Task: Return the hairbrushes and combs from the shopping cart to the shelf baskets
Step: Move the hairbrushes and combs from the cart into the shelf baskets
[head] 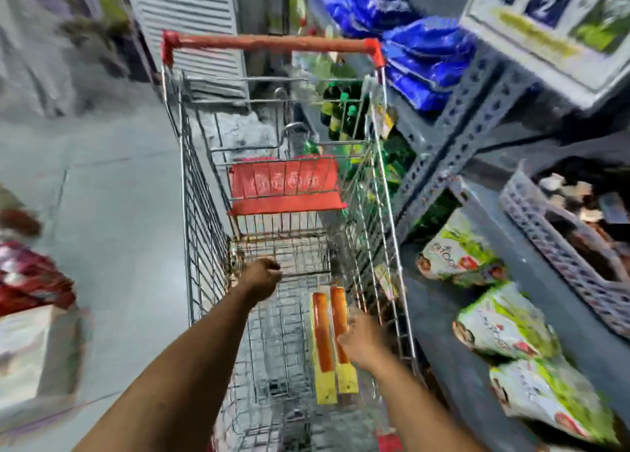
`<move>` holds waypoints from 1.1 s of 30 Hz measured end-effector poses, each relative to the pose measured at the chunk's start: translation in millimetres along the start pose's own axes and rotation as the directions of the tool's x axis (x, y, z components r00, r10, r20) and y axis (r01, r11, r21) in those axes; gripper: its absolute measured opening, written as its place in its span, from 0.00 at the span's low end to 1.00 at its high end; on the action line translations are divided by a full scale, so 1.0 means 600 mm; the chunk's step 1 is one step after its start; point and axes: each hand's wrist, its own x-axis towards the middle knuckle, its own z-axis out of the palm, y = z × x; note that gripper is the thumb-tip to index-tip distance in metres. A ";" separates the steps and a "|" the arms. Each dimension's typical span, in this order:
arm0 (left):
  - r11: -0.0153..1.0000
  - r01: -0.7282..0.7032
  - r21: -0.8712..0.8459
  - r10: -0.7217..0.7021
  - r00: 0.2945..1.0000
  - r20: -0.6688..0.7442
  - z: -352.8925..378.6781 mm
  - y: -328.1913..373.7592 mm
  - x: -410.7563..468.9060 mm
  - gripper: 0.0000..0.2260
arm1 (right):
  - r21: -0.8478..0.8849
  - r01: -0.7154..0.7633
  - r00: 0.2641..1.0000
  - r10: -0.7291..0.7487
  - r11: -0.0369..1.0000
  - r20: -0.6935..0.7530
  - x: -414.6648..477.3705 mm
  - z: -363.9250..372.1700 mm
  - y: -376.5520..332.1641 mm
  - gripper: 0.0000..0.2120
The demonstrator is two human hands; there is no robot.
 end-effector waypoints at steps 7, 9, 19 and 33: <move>0.952 -0.063 0.300 0.018 0.988 0.153 0.084 -0.052 0.103 0.20 | -0.214 -0.233 0.966 0.251 0.949 0.062 0.095 0.087 0.061 0.11; 0.923 -0.103 0.371 0.015 0.973 0.231 0.113 -0.067 0.133 0.22 | -0.242 -0.248 0.965 0.260 0.938 0.021 0.123 0.103 0.072 0.09; 0.823 -0.166 0.544 0.018 0.964 0.267 0.208 -0.122 0.219 0.32 | -0.328 -0.301 0.953 0.297 0.896 -0.063 0.160 0.158 0.105 0.09; 0.986 -0.032 0.165 -0.015 0.960 0.279 0.190 -0.108 0.220 0.12 | -0.339 -0.373 0.928 0.349 0.863 -0.132 0.164 0.143 0.090 0.13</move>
